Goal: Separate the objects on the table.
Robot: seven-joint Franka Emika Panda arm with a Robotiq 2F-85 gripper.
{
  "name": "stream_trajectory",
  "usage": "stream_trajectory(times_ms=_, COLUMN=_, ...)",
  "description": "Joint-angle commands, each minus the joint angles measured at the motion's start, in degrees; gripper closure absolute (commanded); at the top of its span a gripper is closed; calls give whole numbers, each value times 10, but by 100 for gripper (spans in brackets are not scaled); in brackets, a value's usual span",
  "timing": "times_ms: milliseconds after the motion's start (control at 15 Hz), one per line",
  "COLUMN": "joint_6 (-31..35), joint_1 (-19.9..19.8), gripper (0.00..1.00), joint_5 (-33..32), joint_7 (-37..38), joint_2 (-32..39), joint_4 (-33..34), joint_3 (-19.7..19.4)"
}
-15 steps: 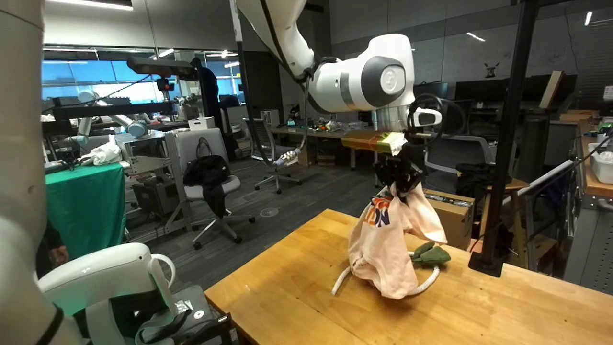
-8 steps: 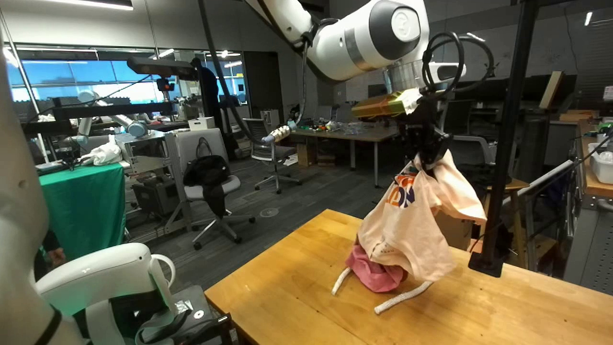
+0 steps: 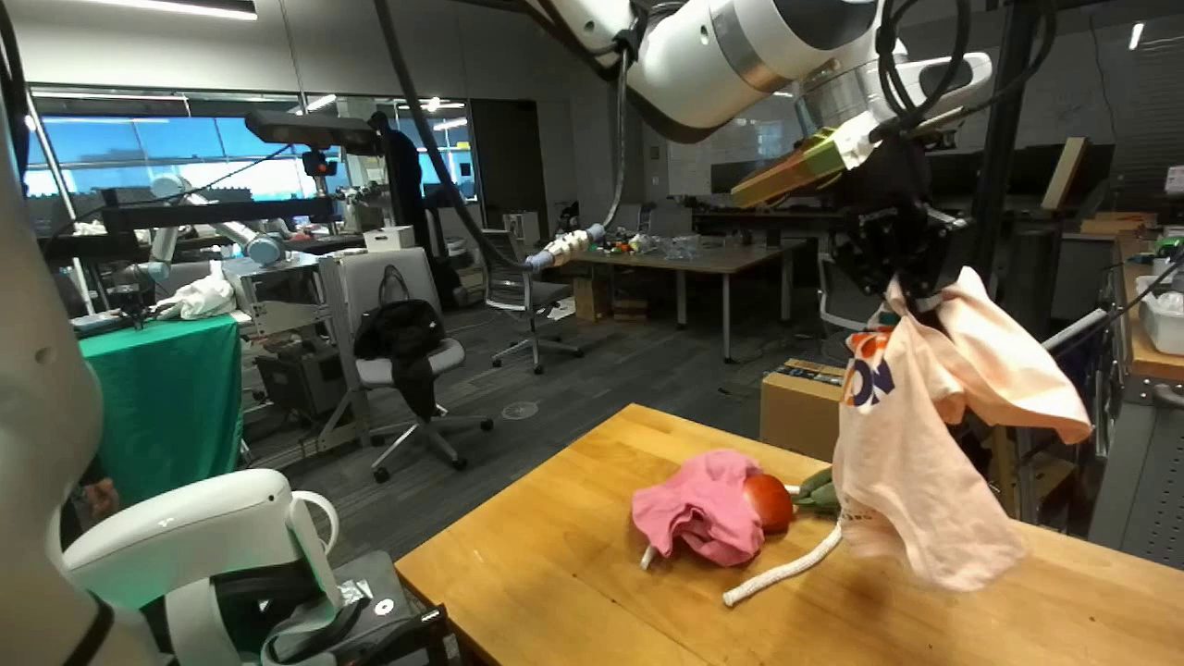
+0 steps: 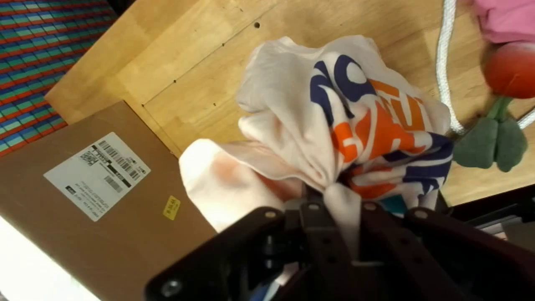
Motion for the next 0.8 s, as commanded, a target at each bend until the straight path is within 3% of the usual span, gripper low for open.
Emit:
stream_trajectory(times_ms=0, joint_6=-15, joint_1=-18, gripper=97, joint_5=-15, joint_7=20, joint_2=19, joint_4=37, joint_3=-11)
stream_trajectory(times_ms=400, joint_6=-7, joint_1=-60, gripper=97, joint_5=7, joint_7=23, joint_2=53, joint_4=81, joint_3=-47)
stream_trajectory(times_ms=733, joint_6=24, joint_1=-86, gripper=97, joint_5=18, joint_7=74, joint_2=94, joint_4=122, joint_3=-78)
